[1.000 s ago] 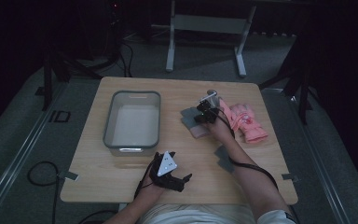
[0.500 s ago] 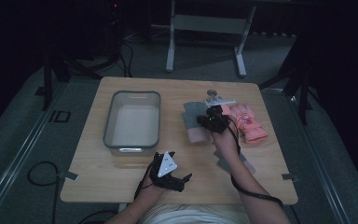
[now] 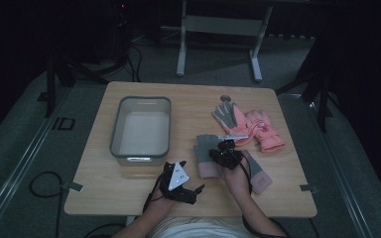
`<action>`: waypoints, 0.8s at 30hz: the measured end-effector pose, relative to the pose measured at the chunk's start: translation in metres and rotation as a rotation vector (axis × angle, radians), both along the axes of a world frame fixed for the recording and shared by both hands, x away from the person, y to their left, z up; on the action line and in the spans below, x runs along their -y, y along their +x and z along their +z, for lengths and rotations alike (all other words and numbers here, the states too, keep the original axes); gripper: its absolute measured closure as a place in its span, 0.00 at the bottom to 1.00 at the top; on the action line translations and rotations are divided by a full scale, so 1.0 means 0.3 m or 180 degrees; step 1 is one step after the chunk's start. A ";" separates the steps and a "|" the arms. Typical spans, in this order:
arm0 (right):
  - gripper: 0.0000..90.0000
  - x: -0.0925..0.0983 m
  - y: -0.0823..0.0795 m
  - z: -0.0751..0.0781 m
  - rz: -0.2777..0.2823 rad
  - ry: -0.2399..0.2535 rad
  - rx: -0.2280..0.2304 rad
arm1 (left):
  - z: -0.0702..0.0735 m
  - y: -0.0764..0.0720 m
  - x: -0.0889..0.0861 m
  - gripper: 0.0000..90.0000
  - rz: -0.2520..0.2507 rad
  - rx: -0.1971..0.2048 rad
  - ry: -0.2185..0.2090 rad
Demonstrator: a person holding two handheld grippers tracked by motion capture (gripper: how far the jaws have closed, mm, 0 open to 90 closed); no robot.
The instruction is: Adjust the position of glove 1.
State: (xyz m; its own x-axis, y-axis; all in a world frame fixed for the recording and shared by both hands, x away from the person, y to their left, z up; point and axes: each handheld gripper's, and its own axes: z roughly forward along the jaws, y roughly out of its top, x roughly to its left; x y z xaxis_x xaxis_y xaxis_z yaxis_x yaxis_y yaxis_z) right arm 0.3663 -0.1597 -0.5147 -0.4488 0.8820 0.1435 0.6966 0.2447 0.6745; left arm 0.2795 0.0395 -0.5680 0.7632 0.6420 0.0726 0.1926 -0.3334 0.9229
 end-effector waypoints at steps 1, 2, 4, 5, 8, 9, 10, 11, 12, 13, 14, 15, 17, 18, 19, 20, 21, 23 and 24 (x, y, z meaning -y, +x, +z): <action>0.95 -0.005 -0.003 -0.013 0.0008 0.0016 -0.0044 | 0.000 0.000 0.000 0.00 0.0000 -0.0008 0.0007; 0.95 -0.011 -0.006 -0.025 0.0000 0.0013 -0.0066 | 0.000 0.001 -0.001 0.00 -0.0002 -0.0010 0.0014; 0.95 -0.019 -0.010 -0.047 -0.0045 0.0004 -0.0082 | 0.001 0.002 -0.002 0.00 -0.0002 -0.0017 0.0008; 0.95 -0.021 -0.009 -0.056 -0.0070 0.0005 -0.0110 | 0.001 0.002 -0.002 0.00 0.0000 -0.0019 0.0005; 0.94 -0.018 -0.005 -0.082 -0.0141 0.0038 -0.0190 | 0.001 0.002 -0.002 0.00 -0.0003 -0.0019 0.0004; 0.94 -0.014 -0.002 -0.091 -0.0147 0.0047 -0.0190 | 0.001 0.002 -0.002 0.00 -0.0005 -0.0018 0.0007; 0.93 -0.014 -0.001 -0.099 -0.0167 0.0046 -0.0207 | 0.001 0.002 -0.002 0.00 -0.0003 -0.0020 0.0007; 0.93 -0.013 0.001 -0.107 -0.0192 0.0071 -0.0220 | 0.001 0.002 -0.002 0.00 -0.0006 -0.0022 0.0007; 0.92 -0.012 0.001 -0.111 -0.0213 0.0094 -0.0223 | 0.000 0.003 -0.002 0.00 -0.0007 -0.0023 0.0004; 0.91 -0.015 0.000 -0.113 -0.0214 0.0067 -0.0200 | 0.000 0.003 -0.002 0.00 -0.0007 -0.0025 0.0001; 0.91 -0.021 -0.001 -0.115 -0.0217 0.0034 -0.0175 | 0.000 0.003 -0.002 0.00 -0.0008 -0.0026 0.0000; 0.90 -0.025 -0.002 -0.117 -0.0224 0.0020 -0.0157 | 0.001 0.003 -0.002 0.00 -0.0008 -0.0028 0.0005; 0.88 -0.030 -0.002 -0.117 -0.0211 0.0007 -0.0137 | 0.001 0.002 -0.001 0.00 -0.0011 -0.0020 0.0015; 0.86 -0.029 -0.001 -0.114 -0.0203 0.0016 -0.0135 | 0.001 0.002 0.000 0.00 -0.0011 -0.0012 0.0019; 0.85 -0.026 -0.001 -0.108 -0.0203 0.0028 -0.0128 | 0.001 0.001 0.000 0.00 -0.0008 -0.0014 0.0019; 0.85 -0.024 -0.003 -0.098 -0.0204 0.0027 -0.0112 | 0.000 0.001 0.001 0.00 -0.0009 -0.0020 0.0017; 0.85 -0.018 -0.004 -0.087 -0.0179 0.0018 -0.0063 | 0.000 0.002 0.001 0.00 -0.0016 -0.0026 0.0020; 0.85 -0.012 -0.006 -0.073 -0.0160 0.0003 -0.0021 | 0.001 0.003 0.000 0.00 -0.0022 -0.0033 0.0024; 0.84 -0.008 -0.008 -0.060 -0.0111 -0.0028 0.0035 | 0.000 0.004 0.000 0.00 -0.0021 -0.0036 0.0006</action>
State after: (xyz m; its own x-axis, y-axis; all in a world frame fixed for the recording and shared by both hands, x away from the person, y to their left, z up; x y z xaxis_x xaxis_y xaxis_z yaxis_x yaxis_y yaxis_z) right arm 0.3639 -0.1572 -0.5326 -0.4193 0.8984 0.1309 0.6973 0.2263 0.6802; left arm 0.2806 0.0397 -0.5678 0.7682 0.6369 0.0652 0.2009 -0.3365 0.9200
